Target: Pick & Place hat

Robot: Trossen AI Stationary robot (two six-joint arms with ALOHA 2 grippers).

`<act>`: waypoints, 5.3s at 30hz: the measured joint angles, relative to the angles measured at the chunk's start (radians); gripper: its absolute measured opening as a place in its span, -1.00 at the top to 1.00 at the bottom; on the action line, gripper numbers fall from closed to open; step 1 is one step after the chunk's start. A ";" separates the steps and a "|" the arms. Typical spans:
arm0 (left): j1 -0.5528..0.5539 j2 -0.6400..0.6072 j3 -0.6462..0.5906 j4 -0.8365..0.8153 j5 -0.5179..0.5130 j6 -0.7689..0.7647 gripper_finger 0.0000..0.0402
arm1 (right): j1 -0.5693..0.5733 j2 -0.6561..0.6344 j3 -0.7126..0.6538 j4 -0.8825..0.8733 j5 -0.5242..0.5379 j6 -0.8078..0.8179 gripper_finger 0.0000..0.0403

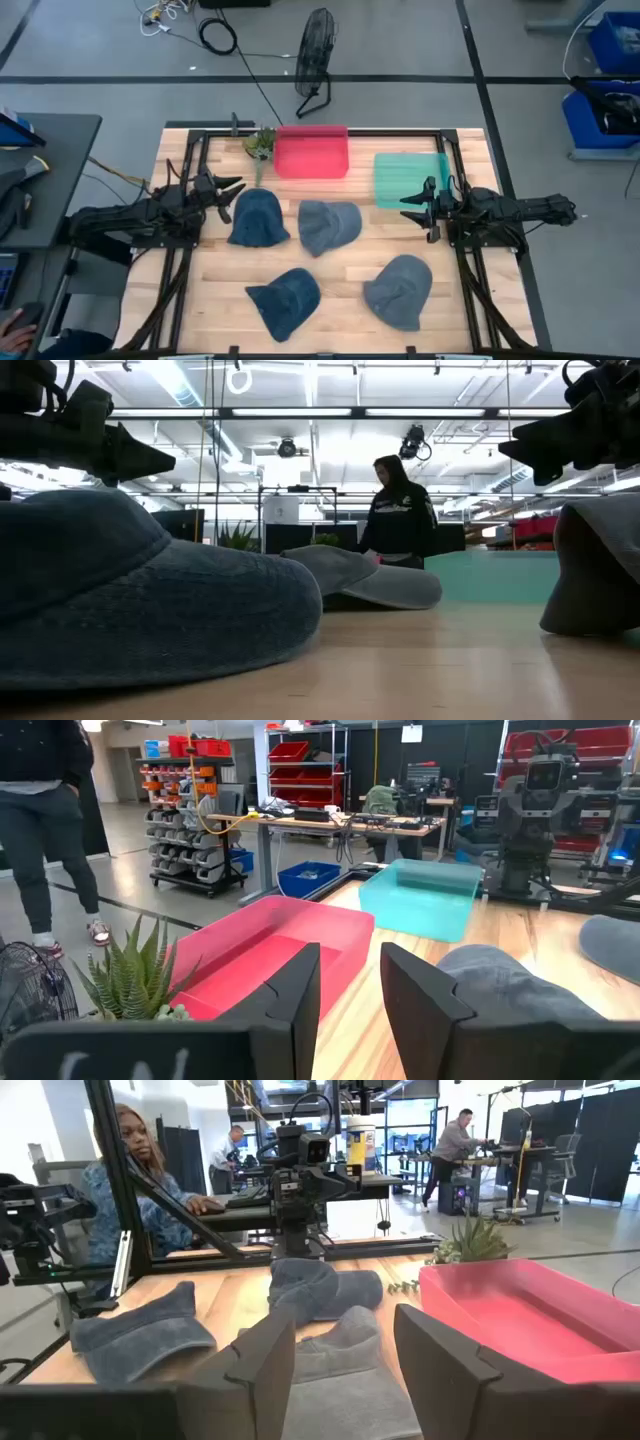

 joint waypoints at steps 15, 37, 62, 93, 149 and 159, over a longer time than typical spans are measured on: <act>0.000 0.000 0.000 0.000 0.000 0.000 0.45 | 0.000 0.000 0.000 0.000 0.000 0.000 0.12; 0.000 0.000 0.000 0.000 0.000 0.000 0.45 | 0.000 0.000 0.000 0.000 0.000 0.000 0.12; 0.000 0.000 0.000 0.000 0.000 0.000 0.45 | 0.000 0.000 0.000 0.000 0.000 0.000 0.12; 0.000 0.000 0.000 0.000 0.000 0.000 0.45 | 0.000 0.000 0.000 0.000 0.000 0.000 0.12; 0.000 0.000 -0.002 0.066 0.002 -0.361 0.45 | 0.000 -0.001 0.000 0.084 0.002 0.211 0.12; -0.007 0.002 0.015 0.386 0.401 -0.278 0.45 | 0.000 -0.001 0.000 0.053 0.010 0.273 0.12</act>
